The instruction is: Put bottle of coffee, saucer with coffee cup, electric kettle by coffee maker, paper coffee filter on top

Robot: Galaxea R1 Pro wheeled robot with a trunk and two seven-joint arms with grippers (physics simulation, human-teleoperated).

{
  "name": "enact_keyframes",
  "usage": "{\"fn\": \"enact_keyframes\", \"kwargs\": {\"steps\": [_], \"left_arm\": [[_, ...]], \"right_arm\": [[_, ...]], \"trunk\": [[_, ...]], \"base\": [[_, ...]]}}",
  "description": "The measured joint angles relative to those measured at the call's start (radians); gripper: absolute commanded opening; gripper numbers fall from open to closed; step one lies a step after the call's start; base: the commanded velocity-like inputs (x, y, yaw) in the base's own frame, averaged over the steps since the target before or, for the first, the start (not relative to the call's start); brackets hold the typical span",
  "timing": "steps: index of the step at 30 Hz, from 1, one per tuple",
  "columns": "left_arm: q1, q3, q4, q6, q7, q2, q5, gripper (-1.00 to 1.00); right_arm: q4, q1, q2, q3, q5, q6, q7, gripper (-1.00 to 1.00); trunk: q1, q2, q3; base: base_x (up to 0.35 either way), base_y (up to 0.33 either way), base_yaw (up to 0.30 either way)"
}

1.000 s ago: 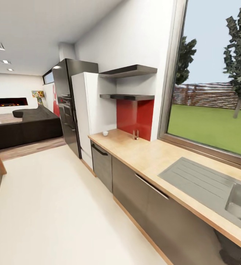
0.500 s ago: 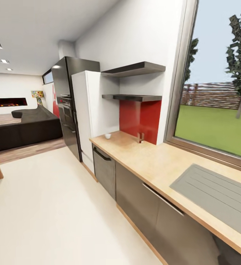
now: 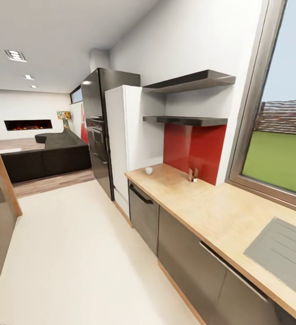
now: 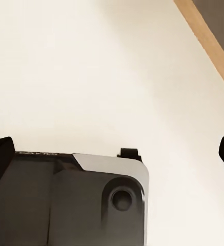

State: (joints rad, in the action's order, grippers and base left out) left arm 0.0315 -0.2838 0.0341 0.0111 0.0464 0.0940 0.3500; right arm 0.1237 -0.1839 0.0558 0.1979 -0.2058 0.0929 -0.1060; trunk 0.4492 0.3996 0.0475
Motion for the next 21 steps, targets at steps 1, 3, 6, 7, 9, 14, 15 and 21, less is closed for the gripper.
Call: {"fn": "enact_keyframes", "kwargs": {"steps": [1,3,6,7,9,14,15,21], "left_arm": [[0.000,0.000,0.000,0.000,0.000,0.000,0.000,1.00],[0.000,0.000,0.001,0.000,0.000,0.000,0.000,1.00],[0.001,0.000,0.001,0.000,0.001,0.000,0.000,1.00],[0.001,0.000,0.001,0.000,0.001,0.000,0.000,1.00],[0.001,0.000,0.001,0.000,0.001,0.000,0.000,1.00],[0.002,0.000,0.001,0.000,0.001,0.000,0.000,1.00],[0.002,0.000,0.001,0.000,0.001,0.000,0.000,1.00],[0.002,0.000,0.001,0.000,0.001,0.000,0.000,1.00]], "right_arm": [[0.000,0.000,0.000,0.000,0.000,0.000,0.000,1.00],[0.000,0.000,-0.001,0.001,0.000,0.000,0.000,1.00],[0.000,0.000,-0.001,0.002,0.000,0.000,0.000,1.00],[0.000,0.000,-0.001,0.002,0.000,0.000,0.000,1.00],[0.000,0.000,-0.001,0.002,0.000,0.000,0.000,1.00],[0.000,0.000,-0.001,0.003,0.001,0.000,0.000,1.00],[0.000,0.000,-0.001,0.003,0.001,0.000,0.000,1.00],[0.000,0.000,-0.001,0.003,0.002,0.000,0.001,1.00]], "trunk": [[0.000,0.000,0.000],[0.000,0.000,0.000],[0.000,0.000,0.000],[0.000,0.000,0.000],[0.000,0.000,0.000],[0.000,0.000,0.001],[0.000,0.000,0.002],[0.000,0.000,0.003]], "base": [[0.323,0.176,0.274],[0.319,0.183,0.274],[0.315,0.190,0.274],[0.314,0.192,0.274],[0.313,0.193,0.274],[0.313,0.193,0.274],[0.312,0.194,0.237],[0.312,0.194,0.059]]}}
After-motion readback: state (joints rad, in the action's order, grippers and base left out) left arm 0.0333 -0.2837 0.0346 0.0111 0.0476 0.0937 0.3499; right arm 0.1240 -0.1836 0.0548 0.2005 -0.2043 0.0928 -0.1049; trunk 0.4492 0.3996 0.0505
